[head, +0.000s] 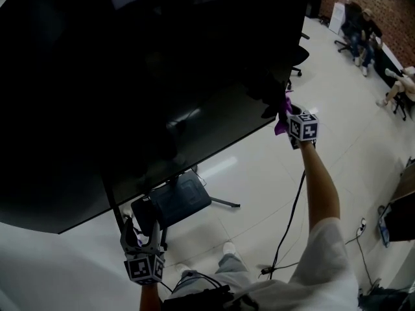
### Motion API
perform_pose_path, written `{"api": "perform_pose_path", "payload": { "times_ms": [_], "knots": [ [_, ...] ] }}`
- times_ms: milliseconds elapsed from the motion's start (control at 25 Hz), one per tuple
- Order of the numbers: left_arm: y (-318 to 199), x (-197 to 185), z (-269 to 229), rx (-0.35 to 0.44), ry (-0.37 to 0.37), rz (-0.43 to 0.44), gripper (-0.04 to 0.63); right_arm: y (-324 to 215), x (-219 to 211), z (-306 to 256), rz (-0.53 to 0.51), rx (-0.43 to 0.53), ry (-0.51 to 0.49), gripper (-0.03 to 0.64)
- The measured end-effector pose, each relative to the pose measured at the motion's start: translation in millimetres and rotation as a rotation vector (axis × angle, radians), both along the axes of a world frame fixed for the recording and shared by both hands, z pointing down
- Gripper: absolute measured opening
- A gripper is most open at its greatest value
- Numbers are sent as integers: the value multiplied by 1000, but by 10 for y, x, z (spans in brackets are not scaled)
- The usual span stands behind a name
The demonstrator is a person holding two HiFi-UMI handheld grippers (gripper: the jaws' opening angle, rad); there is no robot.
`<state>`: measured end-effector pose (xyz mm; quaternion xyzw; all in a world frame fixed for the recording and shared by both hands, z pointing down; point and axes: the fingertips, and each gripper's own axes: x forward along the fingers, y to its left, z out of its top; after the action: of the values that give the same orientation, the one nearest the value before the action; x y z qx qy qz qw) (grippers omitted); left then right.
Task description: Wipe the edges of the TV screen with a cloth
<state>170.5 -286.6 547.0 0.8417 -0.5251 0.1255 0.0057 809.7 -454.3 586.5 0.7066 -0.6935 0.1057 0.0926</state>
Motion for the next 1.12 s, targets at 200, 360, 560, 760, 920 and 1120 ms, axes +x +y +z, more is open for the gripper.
{"api": "perform_pose_path", "payload": {
  "times_ms": [200,360,560,760,920,1120],
  "knots": [
    [57,21,56,-39,-20,-12,322,8,83,547,76,-98,-97,81],
    [156,-102,142,-45,-30,-30,322,39,48,775,134,-46,-218,81],
    [286,-200,56,-54,-30,-61,322,98,42,928,145,-84,-213,81],
    [394,-278,259,-75,-40,-51,322,109,-295,1063,177,-21,-303,81],
    [491,-345,255,-65,-31,-53,322,79,-634,1147,119,-46,-292,81],
    [572,-540,193,-51,-15,-78,322,46,-1189,1216,14,-75,-261,81]
  ]
}}
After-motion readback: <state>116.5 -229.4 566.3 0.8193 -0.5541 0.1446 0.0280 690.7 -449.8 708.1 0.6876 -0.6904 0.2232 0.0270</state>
